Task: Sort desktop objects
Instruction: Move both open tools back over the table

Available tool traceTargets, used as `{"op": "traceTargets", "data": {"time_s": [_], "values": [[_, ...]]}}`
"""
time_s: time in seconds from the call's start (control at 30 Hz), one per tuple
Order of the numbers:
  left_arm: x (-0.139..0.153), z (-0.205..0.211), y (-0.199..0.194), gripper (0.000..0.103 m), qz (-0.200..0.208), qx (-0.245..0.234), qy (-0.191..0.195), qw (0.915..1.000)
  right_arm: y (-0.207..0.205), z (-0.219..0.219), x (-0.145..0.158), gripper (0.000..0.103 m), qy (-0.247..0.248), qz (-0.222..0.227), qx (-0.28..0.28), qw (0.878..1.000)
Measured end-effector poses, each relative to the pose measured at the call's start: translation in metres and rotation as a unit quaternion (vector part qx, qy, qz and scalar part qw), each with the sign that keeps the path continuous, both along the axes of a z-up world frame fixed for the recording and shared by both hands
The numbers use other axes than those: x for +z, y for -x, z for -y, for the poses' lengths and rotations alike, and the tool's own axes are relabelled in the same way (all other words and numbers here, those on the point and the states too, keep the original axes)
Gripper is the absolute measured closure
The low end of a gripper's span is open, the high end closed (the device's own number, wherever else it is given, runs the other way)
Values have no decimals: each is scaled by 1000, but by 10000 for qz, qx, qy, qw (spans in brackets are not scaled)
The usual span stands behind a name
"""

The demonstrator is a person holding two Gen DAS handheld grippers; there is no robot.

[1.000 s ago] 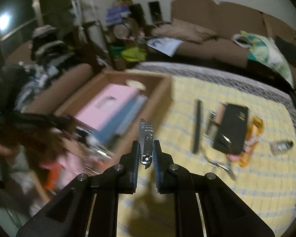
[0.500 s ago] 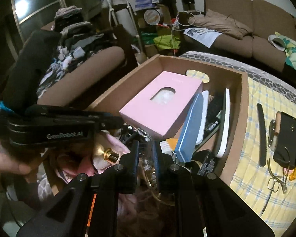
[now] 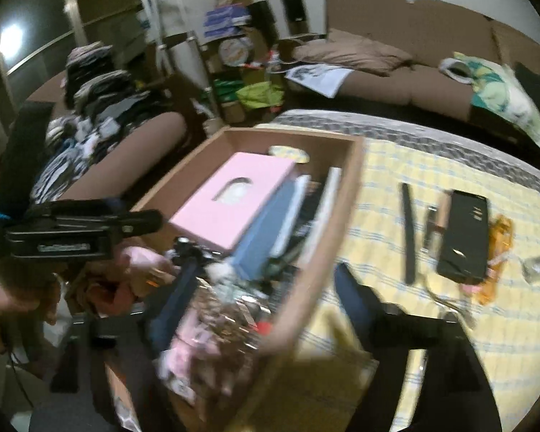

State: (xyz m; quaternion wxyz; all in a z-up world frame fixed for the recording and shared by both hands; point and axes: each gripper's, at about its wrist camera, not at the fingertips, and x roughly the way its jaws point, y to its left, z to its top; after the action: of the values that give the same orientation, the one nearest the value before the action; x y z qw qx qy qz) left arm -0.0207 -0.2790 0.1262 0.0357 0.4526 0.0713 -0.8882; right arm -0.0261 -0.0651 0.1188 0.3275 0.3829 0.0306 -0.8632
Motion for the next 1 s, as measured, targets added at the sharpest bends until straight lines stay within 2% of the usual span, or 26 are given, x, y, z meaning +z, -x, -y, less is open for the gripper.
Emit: {"op": "traceTargets", "data": {"time_s": [0.03,0.07,0.23,0.4,0.53,0.77,1.0], "values": [[3,-6,-1,0,-39,-25,10,10000,1,-12,2,1,-24,12,-150,9999],[5,-13,-1,0,-66,-77,11,9999,1,-21,4,0,-33,5,-262,9997],[15,-56,-2,0,-162,-377,-78,9991,3,-78,10,0,-194,-2,-850,9962],[30,-127,-12,0,-429,-921,-248,9945,2,-136,9,0,-339,71,-1400,9895],[30,-178,-17,0,-443,-1236,-284,9909,-1,-183,2,0,-470,178,-1837,9817],[7,-248,-22,0,-291,-1489,52,9884,-5,-244,-21,0,-628,332,-2361,9691],[-36,-279,-20,0,-115,-1391,458,9891,-2,-270,-53,0,-698,438,-2478,9653]]}}
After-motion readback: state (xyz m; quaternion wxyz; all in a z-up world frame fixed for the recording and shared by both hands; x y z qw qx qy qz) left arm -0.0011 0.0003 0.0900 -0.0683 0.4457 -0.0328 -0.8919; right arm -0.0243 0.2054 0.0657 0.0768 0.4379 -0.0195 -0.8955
